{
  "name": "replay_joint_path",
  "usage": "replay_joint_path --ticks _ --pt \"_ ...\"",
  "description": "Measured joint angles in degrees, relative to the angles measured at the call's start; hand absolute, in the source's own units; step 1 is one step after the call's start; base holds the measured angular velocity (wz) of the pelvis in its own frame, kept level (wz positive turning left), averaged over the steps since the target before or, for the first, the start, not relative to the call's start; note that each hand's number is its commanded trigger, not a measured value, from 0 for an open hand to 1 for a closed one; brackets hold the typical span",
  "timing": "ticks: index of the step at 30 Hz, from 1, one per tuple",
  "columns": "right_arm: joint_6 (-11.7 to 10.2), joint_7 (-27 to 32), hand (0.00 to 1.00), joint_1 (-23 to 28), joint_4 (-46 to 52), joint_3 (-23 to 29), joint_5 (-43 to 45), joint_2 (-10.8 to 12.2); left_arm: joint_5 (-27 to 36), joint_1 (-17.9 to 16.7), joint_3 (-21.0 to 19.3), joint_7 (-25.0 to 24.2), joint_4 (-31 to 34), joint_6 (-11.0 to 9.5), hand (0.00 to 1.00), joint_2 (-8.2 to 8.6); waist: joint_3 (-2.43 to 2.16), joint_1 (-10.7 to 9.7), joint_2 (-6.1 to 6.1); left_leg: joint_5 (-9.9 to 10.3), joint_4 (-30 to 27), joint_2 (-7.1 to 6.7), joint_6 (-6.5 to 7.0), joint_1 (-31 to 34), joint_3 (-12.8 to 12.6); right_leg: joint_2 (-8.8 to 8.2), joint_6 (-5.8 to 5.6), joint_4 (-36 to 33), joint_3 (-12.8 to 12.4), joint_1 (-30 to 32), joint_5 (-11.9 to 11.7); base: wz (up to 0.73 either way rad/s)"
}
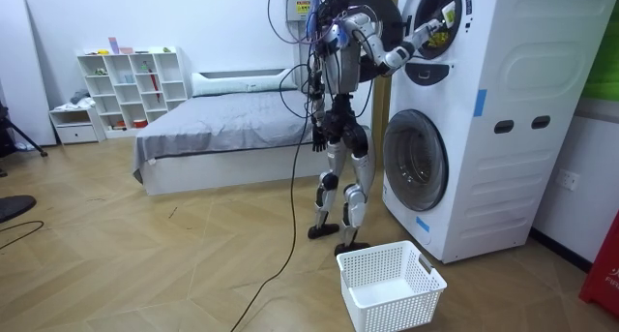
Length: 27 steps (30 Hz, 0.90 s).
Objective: Pick clothes from washing machine
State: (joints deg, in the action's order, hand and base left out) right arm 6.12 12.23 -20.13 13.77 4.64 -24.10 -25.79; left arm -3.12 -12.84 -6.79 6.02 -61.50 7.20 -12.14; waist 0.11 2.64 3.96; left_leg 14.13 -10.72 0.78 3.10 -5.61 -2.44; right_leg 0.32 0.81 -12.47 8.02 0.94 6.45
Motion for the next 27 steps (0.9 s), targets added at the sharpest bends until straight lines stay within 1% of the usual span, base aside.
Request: replay_joint_path --ticks 2,3,4,5,7,8,10,11,12,13,14,16,18,22,24,25,26,27 --pt "0.01 -0.78 0.0 0.0 -0.47 0.01 -0.01 -0.18 0.01 -0.02 -0.03 0.03 0.01 0.31 0.0 -0.01 0.02 -0.14 -0.03 0.0 0.04 0.02 0.0 0.08 0.18 0.03 0.0 0.15 0.09 -0.08 0.0 0.05" --pt "0.06 -1.46 0.0 0.0 -1.19 0.01 -0.01 -0.61 0.01 -0.09 -0.06 0.03 0.0 0.66 0.0 -0.06 0.04 -0.36 -0.05 0.0 0.12 -0.02 0.0 0.1 0.35 0.03 0.0 0.61 0.21 -0.36 0.0 0.07" --pt "0.12 -1.72 0.0 0.0 -1.61 0.01 0.01 -0.84 0.01 -0.14 -0.06 0.03 0.02 0.96 0.0 -0.08 -0.08 -0.43 0.15 0.0 0.13 -0.03 -0.01 0.11 0.43 0.03 0.0 0.84 0.35 -0.48 0.0 0.11" --pt "0.16 -2.33 0.0 -0.03 -2.53 0.01 0.1 -1.42 -0.06 -0.11 -0.06 0.03 0.14 1.58 0.0 -0.13 -0.05 -0.55 0.11 0.01 0.13 -0.02 -0.02 0.12 0.79 0.02 0.0 0.85 0.68 -0.61 0.0 0.11" --pt "0.24 -3.52 0.0 -0.45 -4.12 0.0 1.2 -1.55 -0.26 -0.2 -0.09 0.03 0.17 2.15 0.0 -0.17 -0.26 -0.55 0.42 0.03 0.12 0.03 -0.06 -0.06 0.92 0.08 0.0 0.92 0.85 -0.86 0.0 0.08" --pt "0.44 -4.1 0.0 -0.49 -4.99 -0.02 2.5 -1.56 -0.32 -0.15 -0.17 0.02 0.17 2.33 0.0 -0.19 -0.23 -0.52 0.49 0.03 0.06 0.04 -0.07 -0.07 0.9 0.09 0.0 0.92 0.89 -0.9 0.0 0.0" --pt "0.97 -5.8 0.0 -0.89 -7.84 -0.02 4.26 -1.68 -1.16 -0.2 -0.5 0.02 0.24 2.73 0.0 -0.25 -0.57 0.08 1.18 0.03 -0.11 0.01 -0.07 -0.13 0.91 0.06 0.0 0.93 0.92 -1.07 0.0 0.0" --pt "1.11 -6.12 0.0 -0.94 -8.44 -0.02 4.48 -1.75 -1.33 -0.2 -0.81 0.02 0.36 2.88 0.0 -0.26 -0.64 0.29 1.36 0.03 -0.15 0.01 -0.07 -0.15 0.94 0.05 0.0 0.93 0.92 -1.12 0.0 0.0" --pt "1.57 -6.67 0.0 -1.06 -9.51 -0.02 4.72 -1.95 -1.49 -0.04 -1.55 0.02 1.21 3.29 0.0 -0.27 -0.42 0.61 1.82 0.03 -0.19 -0.02 -0.07 -0.4 1.11 0.01 0.01 0.94 0.93 -1.44 0.0 0.0" --pt "1.84 -7.65 0.0 -1.53 -11.25 -0.09 5.44 -2.3 -1.44 -0.42 -2.04 0.02 1.83 3.38 0.0 -0.4 -0.09 1.0 2.14 0.03 -0.18 -0.05 -0.07 -0.83 1.1 -0.02 0.01 0.93 0.93 -1.81 0.0 0.0" --pt "2.36 -8.23 0.0 -2.08 -12.36 -0.3 6.26 -2.58 -1.44 -0.48 -2.05 0.02 1.88 3.39 0.0 -0.49 -0.06 1.1 2.2 0.03 -0.17 -0.07 -0.07 -1.0 1.11 -0.04 0.0 0.92 0.93 -1.96 0.0 0.0" --pt "3.55 -10.24 0.0 -5.7 -16.98 -1.39 8.87 -3.4 -1.4 -0.66 -2.07 0.02 1.91 3.43 0.0 -0.8 -0.05 0.98 2.25 0.04 -0.32 -0.23 -0.06 -0.95 1.21 -0.17 -0.02 0.88 0.93 -2.04 -0.02 0.0" --pt "3.96 -11.54 0.0 -7.68 -19.51 -2.23 11.57 -4.22 -1.43 -0.76 -2.07 0.01 2.22 3.71 0.0 -1.07 -0.05 1.02 2.26 0.04 -0.36 -0.27 -0.06 -0.82 1.52 -0.2 -0.02 0.88 1.1 -2.03 -0.02 0.06" --pt "5.38 -14.26 0.0 -12.04 -24.54 -5.17 18.32 -4.35 -1.46 -0.66 -1.94 0.0 2.04 4.44 0.0 -1.48 -0.07 1.32 2.25 0.04 -0.33 -0.32 -0.09 -0.76 1.83 -0.06 -0.01 0.88 1.43 -2.03 -0.01 0.03" --pt "5.82 -16.35 0.0 -13.27 -26.73 -6.11 21.2 -4.35 -1.5 -0.44 -1.95 -0.15 2.03 4.88 0.0 -1.49 -0.05 2.46 2.15 0.04 -0.22 -0.37 -0.1 -0.73 1.97 -0.01 0.0 0.89 1.62 -1.98 0.0 0.04" --pt "5.83 -16.63 0.0 -13.75 -27.41 -5.95 21.31 -4.36 -1.49 -0.42 -1.95 -0.26 2.03 5.0 0.0 -1.49 -0.07 2.48 2.1 0.04 -0.21 -0.37 -0.1 -0.69 2.13 -0.02 0.0 0.89 1.74 -1.98 0.0 0.06" --pt "5.87 -17.17 0.0 -14.89 -28.71 -5.91 21.98 -4.78 -1.5 -0.38 -1.95 -0.44 2.03 5.28 0.0 -1.54 -0.11 2.37 2.04 0.04 -0.2 -0.34 -0.1 -0.68 2.28 -0.03 -0.01 0.89 1.94 -1.99 0.0 0.05" --pt "5.99 -17.4 0.0 -15.52 -29.91 -6.8 22.34 -5.9 -1.43 0.07 -1.95 -0.5 2.03 5.56 0.0 -1.72 -0.15 2.65 2.11 0.03 -0.13 -0.3 -0.11 -0.72 2.26 0.01 0.0 0.88 1.95 -2.01 0.0 0.0"
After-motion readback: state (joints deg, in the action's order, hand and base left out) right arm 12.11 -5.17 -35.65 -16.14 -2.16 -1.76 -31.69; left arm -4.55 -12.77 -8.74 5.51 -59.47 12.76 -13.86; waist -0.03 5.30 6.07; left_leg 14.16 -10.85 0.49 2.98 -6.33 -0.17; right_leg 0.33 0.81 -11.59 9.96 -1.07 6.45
